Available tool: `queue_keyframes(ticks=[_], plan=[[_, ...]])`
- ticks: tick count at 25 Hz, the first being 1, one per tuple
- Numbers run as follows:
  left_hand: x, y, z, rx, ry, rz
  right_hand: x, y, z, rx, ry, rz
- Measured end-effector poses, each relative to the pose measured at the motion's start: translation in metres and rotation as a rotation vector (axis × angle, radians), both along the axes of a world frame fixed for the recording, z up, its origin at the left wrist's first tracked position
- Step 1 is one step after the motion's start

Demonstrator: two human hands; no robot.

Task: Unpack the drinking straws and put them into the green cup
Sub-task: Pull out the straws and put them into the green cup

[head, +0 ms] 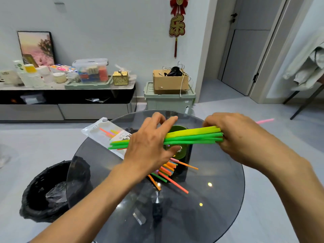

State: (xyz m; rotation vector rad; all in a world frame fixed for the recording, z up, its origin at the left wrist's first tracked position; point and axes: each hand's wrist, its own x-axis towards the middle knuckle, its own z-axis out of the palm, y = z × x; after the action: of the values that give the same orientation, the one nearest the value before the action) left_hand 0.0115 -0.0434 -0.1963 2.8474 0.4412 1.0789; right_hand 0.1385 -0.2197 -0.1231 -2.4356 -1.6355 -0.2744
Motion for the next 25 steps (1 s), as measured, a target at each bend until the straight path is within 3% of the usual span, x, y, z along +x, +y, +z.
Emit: queue_keyframes(ticks=[3,5,8,10,11,13,15,17,19,22,25], plan=[[0.008,0.000,-0.003,0.037,0.074,0.069,0.000,0.007,0.003,0.015,-0.102,0.068],[0.008,0.004,-0.006,-0.087,0.101,0.106,0.002,0.009,-0.005,0.135,-0.173,0.079],[0.005,0.008,-0.013,-0.269,0.044,0.072,0.002,0.014,-0.014,0.620,-0.334,0.052],[0.002,0.011,-0.011,-0.552,-0.089,-0.036,-0.003,0.018,-0.014,0.976,-0.310,0.025],[0.001,0.010,-0.007,-0.774,-0.164,-0.159,-0.008,0.020,-0.016,1.105,-0.189,0.020],[-0.002,0.009,-0.003,-1.074,-0.267,-0.326,-0.020,0.029,-0.022,1.188,0.264,0.031],[-0.006,0.006,-0.008,-1.119,-0.302,-0.326,-0.034,0.042,-0.031,1.073,0.773,0.037],[-0.008,0.003,-0.017,-1.116,-0.292,-0.286,-0.043,0.052,-0.042,0.911,1.081,0.033],[-0.010,0.000,-0.021,-1.106,-0.313,-0.269,-0.049,0.059,-0.051,0.785,1.247,0.095],[-0.008,0.002,-0.021,-1.106,-0.447,-0.286,-0.058,0.066,-0.056,0.715,1.341,0.256],[-0.011,0.000,-0.032,-1.078,-0.326,-0.245,-0.064,0.071,-0.057,0.714,1.305,0.301]])
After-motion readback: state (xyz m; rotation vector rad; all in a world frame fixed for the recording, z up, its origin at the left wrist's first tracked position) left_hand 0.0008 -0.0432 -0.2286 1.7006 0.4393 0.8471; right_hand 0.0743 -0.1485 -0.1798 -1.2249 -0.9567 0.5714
